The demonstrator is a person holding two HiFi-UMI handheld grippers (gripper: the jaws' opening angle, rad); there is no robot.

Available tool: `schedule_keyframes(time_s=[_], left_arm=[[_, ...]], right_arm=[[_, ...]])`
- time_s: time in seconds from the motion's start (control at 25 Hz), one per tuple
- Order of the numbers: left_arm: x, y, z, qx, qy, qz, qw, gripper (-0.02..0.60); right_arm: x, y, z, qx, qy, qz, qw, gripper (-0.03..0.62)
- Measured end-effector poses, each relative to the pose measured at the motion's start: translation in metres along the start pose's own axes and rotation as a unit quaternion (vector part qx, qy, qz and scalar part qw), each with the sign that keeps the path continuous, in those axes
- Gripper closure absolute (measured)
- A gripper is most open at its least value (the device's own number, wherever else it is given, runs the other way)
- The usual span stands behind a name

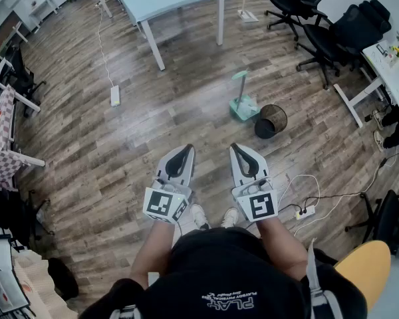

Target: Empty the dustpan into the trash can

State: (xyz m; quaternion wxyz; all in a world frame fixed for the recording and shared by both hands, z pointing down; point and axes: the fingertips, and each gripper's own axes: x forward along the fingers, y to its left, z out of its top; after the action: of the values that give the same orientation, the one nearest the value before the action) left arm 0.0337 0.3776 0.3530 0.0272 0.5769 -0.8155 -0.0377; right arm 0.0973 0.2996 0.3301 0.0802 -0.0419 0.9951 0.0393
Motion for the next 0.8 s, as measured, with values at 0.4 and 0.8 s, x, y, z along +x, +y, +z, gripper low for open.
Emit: schedule_keyframes(time_s=[0.4, 0.8], left_arm=[[-0.002, 0.009, -0.007, -0.007, 0.000, -0.010, 0.9999, 0.557], [0.003, 0.025, -0.018, -0.009, 0.014, -0.042, 0.9990, 0.557]], right_arm=[[0.012, 0.006, -0.012, 0.005, 0.009, -0.002, 1.000, 0.571], [0.018, 0.005, -0.024, 0.016, 0.008, -0.049, 0.999, 0.571]])
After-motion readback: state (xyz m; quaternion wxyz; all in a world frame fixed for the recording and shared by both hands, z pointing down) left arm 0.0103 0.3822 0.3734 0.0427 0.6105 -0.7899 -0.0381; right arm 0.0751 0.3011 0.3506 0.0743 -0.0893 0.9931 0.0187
